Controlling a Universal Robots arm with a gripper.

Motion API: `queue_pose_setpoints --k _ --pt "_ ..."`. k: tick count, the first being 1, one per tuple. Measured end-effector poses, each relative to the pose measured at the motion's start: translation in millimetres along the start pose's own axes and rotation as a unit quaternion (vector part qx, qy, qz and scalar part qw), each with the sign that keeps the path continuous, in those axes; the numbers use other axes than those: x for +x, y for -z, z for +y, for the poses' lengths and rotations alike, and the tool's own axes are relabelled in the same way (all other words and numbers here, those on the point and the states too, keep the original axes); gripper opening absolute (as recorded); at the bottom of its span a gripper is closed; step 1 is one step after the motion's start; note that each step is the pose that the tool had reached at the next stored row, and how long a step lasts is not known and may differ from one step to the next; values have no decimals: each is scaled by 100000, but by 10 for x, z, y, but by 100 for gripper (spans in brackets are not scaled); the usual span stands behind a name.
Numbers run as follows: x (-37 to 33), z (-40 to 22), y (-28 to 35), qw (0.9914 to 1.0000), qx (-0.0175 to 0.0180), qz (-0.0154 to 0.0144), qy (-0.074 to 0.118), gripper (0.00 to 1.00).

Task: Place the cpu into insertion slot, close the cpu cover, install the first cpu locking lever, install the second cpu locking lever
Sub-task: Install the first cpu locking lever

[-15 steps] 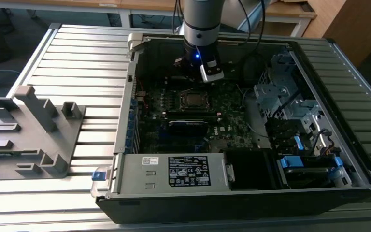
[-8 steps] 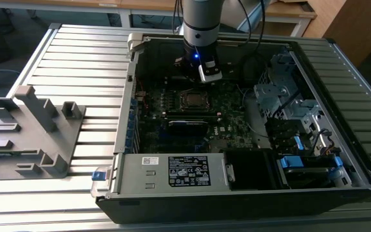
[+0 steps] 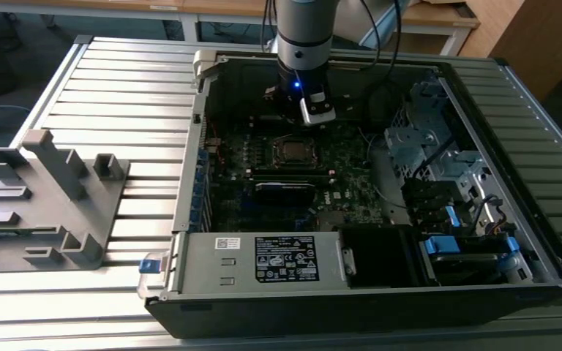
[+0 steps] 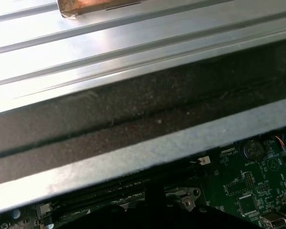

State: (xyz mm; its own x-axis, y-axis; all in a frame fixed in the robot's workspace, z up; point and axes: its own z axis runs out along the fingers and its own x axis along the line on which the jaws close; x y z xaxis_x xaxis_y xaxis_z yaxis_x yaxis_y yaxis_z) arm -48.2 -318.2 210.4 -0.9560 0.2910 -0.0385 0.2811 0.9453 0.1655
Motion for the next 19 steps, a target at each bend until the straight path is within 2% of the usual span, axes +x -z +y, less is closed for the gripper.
queue_pose_setpoints --k 3,4,5,9,19 --pt "1 0 0 99995 -994 262 -79 11" --pt "2 0 0 99992 -1255 327 -100 11" --pt "2 0 0 99990 -1361 334 -106 11" --pt "0 -6 -5 99988 -1548 -63 -32 11" --pt "-6 -27 -3 99987 -1598 -246 -5 11"
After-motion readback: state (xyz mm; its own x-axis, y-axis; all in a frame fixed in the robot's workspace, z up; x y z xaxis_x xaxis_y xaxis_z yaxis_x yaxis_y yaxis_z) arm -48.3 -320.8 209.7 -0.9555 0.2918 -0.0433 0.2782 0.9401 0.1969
